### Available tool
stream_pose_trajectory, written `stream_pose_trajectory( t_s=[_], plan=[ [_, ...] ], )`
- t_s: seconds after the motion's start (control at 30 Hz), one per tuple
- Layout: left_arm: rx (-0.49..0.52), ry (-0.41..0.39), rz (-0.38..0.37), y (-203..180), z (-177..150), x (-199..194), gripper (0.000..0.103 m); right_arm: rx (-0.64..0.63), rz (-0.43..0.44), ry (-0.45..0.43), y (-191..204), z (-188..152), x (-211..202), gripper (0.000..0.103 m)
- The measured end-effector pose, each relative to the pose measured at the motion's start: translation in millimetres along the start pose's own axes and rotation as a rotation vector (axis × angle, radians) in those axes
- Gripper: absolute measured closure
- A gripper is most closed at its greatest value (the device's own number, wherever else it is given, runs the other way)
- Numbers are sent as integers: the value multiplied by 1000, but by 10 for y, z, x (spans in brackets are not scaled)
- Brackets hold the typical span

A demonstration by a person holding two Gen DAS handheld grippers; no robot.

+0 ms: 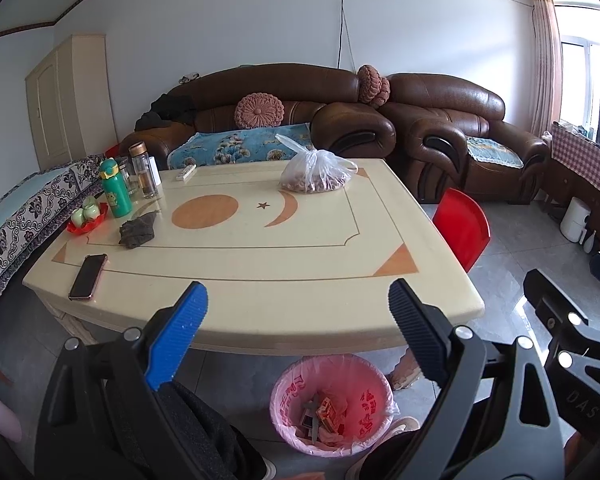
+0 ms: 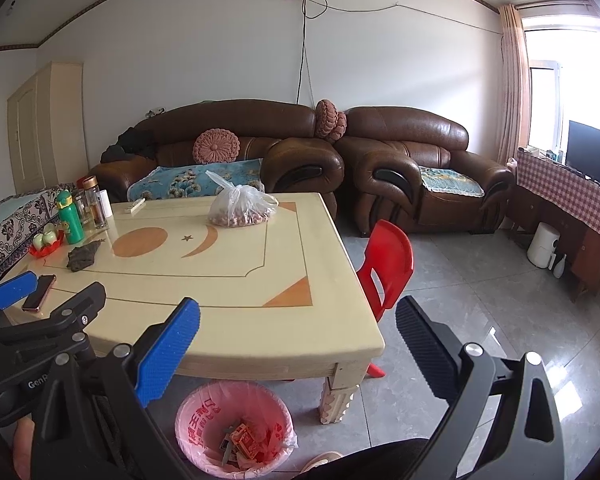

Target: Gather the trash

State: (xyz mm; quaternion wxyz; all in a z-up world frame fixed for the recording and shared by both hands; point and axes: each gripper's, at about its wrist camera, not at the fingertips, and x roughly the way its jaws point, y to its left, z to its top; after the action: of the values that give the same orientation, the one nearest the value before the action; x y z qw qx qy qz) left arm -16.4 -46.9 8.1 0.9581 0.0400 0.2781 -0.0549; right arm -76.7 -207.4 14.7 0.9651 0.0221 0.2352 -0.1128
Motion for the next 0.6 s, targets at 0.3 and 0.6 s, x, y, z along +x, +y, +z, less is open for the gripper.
stream_pose_trajectory(
  t_s=[0.3,0.6],
  plan=[
    [3,-8,3,16,3,2,13,-3,3,1,14,15,14,7],
    [7,-4,2,14,1,21,13,-4,4,3,17,21,20,7]
  ],
)
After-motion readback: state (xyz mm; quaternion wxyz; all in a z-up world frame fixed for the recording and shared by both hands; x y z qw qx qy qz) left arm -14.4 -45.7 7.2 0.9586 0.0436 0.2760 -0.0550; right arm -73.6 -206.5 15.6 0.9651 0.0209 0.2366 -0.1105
